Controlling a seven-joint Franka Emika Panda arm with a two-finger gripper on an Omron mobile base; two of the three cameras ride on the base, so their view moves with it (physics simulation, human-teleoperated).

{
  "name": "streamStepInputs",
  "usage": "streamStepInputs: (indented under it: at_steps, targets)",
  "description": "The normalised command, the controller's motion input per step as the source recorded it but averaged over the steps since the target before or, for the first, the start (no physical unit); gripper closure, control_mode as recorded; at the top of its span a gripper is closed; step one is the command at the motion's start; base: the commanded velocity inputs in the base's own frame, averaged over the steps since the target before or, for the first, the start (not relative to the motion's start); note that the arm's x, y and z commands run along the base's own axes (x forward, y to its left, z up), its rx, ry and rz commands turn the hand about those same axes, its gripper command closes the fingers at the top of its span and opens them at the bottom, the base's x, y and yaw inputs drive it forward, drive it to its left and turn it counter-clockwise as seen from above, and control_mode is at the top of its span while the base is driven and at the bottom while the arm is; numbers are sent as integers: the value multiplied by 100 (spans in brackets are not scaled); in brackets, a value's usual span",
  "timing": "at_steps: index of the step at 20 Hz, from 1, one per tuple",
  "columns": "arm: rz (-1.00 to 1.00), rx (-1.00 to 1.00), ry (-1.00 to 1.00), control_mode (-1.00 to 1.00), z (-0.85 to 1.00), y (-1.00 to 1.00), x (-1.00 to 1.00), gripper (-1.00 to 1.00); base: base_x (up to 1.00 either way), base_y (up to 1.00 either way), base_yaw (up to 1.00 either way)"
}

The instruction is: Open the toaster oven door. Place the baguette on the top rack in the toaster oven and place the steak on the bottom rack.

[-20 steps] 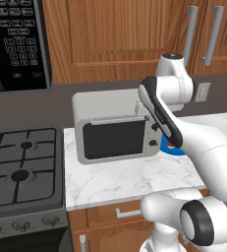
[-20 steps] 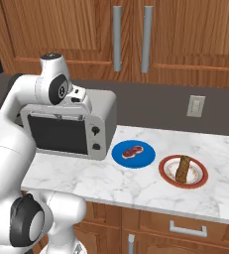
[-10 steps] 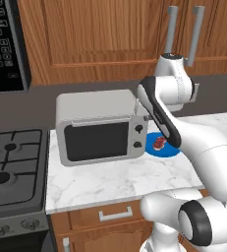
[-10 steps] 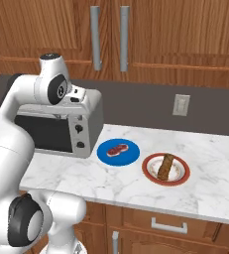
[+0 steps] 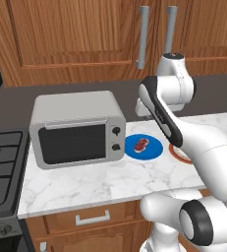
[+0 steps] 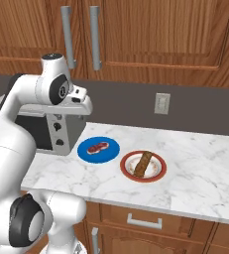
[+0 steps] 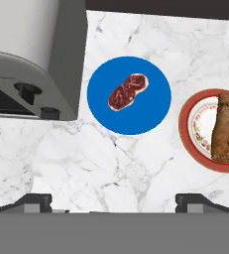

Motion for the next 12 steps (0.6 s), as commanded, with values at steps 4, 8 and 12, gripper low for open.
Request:
streamStepInputs:
  at_steps: [4,8,12]
  targets:
    - [0,0,0,100,0,0,0,-100,0,0,0]
    - [0,0,0,100,0,0,0,-100,0,0,0]
    - [0,0,0,100,0,0,0,-100,0,0,0]
